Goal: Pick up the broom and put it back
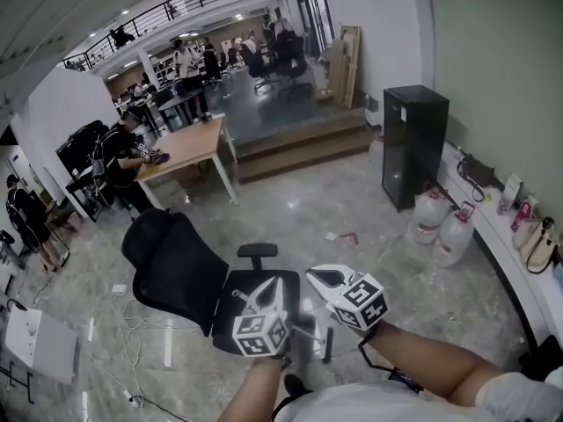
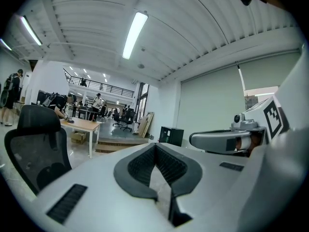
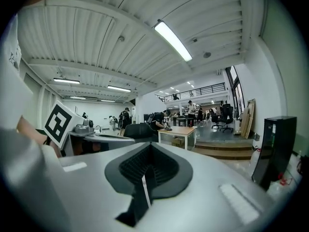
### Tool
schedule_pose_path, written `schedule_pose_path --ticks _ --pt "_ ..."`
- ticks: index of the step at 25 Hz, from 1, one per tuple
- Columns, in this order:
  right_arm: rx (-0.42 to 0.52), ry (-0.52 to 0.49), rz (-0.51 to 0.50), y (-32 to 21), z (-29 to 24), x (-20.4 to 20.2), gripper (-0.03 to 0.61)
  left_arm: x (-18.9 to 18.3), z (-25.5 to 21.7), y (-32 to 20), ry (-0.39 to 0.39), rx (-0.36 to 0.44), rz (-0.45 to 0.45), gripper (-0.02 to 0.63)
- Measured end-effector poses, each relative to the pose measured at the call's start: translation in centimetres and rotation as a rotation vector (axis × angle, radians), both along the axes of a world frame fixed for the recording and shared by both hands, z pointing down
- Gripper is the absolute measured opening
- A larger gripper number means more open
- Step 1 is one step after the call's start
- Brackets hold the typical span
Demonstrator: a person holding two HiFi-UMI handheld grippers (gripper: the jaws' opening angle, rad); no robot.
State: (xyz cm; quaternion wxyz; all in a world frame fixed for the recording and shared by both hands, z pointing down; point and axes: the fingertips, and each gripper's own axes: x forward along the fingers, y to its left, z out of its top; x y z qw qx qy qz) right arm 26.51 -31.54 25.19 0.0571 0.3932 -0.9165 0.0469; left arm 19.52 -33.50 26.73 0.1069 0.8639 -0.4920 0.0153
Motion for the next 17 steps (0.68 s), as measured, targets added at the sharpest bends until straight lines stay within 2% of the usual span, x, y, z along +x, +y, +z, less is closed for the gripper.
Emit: schedule_pose_path --ticks 17 --pt "-0.012 -0.016 -0.027 -0.6 0.8 -1.6 0.002 -2.9 1.2 -0.3 0.024 -0.020 -0.066 0.005"
